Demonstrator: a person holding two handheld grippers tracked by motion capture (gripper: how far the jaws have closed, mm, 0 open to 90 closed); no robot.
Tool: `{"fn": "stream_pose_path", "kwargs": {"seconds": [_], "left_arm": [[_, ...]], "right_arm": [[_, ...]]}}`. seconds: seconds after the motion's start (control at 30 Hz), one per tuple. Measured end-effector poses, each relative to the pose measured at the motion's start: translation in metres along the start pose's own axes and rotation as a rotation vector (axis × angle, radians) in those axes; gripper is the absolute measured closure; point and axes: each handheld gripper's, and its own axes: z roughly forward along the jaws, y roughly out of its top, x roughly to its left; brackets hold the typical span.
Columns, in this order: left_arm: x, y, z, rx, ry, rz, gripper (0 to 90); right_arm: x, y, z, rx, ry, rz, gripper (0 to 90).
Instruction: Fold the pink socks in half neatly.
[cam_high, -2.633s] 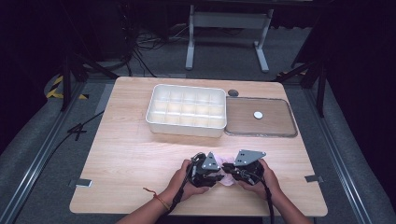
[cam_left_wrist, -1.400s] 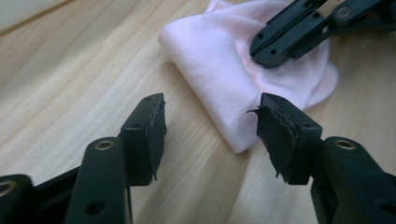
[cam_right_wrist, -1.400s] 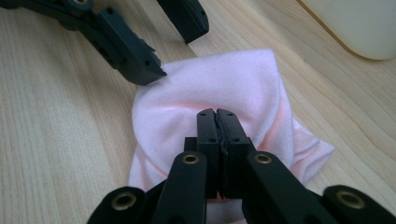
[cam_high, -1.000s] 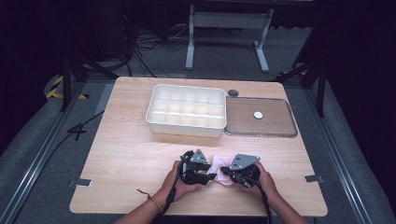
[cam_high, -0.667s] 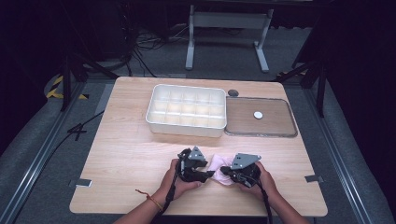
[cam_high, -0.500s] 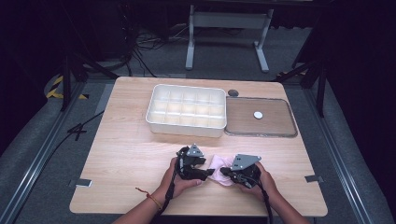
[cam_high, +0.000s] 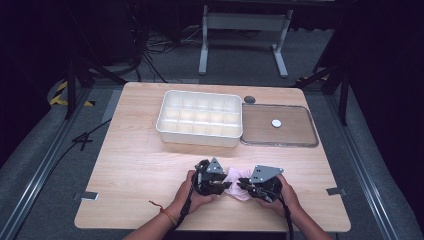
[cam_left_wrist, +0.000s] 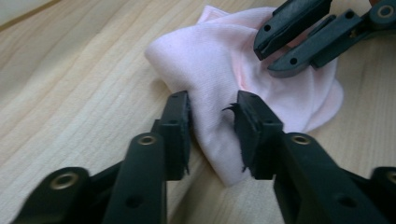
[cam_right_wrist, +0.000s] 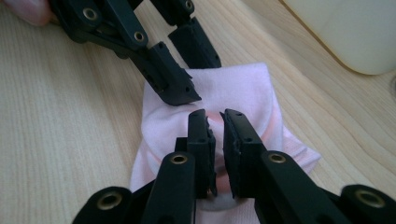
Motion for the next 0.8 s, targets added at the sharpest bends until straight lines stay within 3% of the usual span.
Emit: {"fn": "stream_pose_path", "kwargs": {"seconds": [0.1, 0.23, 0.47, 0.8], "left_arm": [[0.001, 0.0, 0.0, 0.003, -0.024, -0.013, 72.4], [0.001, 0.0, -0.001, 0.0, -0.022, -0.013, 75.2], [-0.001, 0.002, -0.007, -0.032, -0.042, -0.008, 82.3], [-0.003, 0.004, -0.011, -0.057, -0.046, 0.014, 83.4]], "right_arm": [[0.002, -0.001, 0.002, 0.06, -0.025, -0.013, 82.0], [0.0, 0.0, 0.005, 0.08, -0.017, 0.005, 82.6], [0.001, 0.003, 0.009, 0.085, -0.017, 0.0, 85.4], [0.001, 0.005, 0.012, 0.075, -0.012, 0.004, 86.0]]}}
